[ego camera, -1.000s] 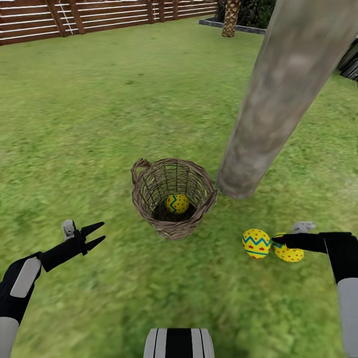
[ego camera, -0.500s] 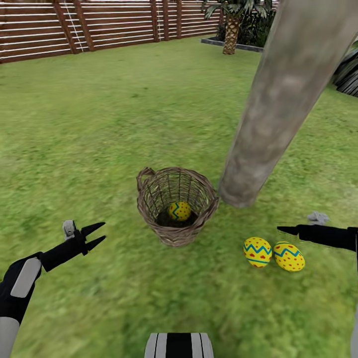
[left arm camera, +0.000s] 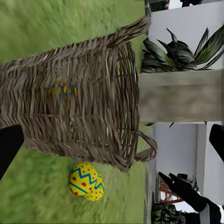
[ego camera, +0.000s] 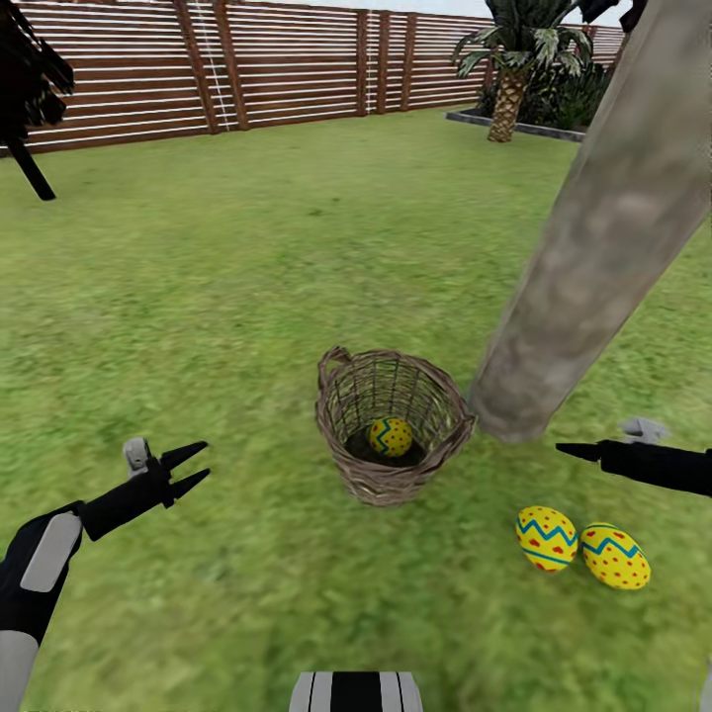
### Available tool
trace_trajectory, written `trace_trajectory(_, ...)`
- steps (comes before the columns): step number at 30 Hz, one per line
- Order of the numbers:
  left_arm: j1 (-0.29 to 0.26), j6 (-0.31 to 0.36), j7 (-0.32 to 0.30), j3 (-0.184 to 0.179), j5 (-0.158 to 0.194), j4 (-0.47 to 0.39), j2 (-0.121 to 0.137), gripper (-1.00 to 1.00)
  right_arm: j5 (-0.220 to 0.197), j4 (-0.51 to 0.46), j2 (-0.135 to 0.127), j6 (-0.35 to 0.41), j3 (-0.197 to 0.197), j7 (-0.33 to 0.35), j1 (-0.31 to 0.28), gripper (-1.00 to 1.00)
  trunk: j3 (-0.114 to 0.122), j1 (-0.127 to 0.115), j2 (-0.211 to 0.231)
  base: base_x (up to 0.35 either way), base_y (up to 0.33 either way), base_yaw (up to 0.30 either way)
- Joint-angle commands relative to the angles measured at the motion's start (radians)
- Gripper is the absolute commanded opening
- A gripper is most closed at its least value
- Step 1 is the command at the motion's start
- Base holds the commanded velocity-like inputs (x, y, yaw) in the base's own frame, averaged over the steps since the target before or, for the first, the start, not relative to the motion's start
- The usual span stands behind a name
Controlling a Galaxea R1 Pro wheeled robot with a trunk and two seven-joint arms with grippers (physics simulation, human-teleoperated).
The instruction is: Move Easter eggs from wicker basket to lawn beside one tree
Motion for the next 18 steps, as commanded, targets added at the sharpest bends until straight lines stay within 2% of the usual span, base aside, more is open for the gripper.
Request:
trace_trajectory(1,-0.001,0.003,-0.004,0.001,-0.003,0.001,0.000,1.00,-0.002,-0.002,0.012,0.013,-0.001,0.010,-0.001,1.00,0.003,-0.001,0.000,0.000,0.000,0.044)
trace_trajectory(5,-0.001,0.003,-0.004,0.001,-0.003,0.001,-0.001,1.00,-0.013,-0.028,0.061,0.020,0.001,0.009,-0.001,1.00,0.019,-0.002,0.001,0.000,0.000,0.016)
trace_trajectory(11,-0.001,0.003,-0.002,0.001,-0.003,0.002,-0.001,1.00,-0.012,-0.102,0.161,0.023,0.015,0.007,-0.001,1.00,0.042,-0.005,0.002,0.000,0.000,0.002)
trace_trajectory(14,-0.001,0.003,-0.002,0.001,-0.003,0.002,-0.001,1.00,-0.010,-0.116,0.178,0.024,0.057,0.003,-0.001,1.00,0.054,-0.006,0.003,0.000,0.000,0.000)
trace_trajectory(18,-0.001,0.003,-0.002,0.001,-0.003,0.002,-0.002,1.00,-0.008,-0.122,0.195,0.023,0.080,-0.001,-0.002,1.00,0.069,-0.008,0.004,0.000,0.000,0.000)
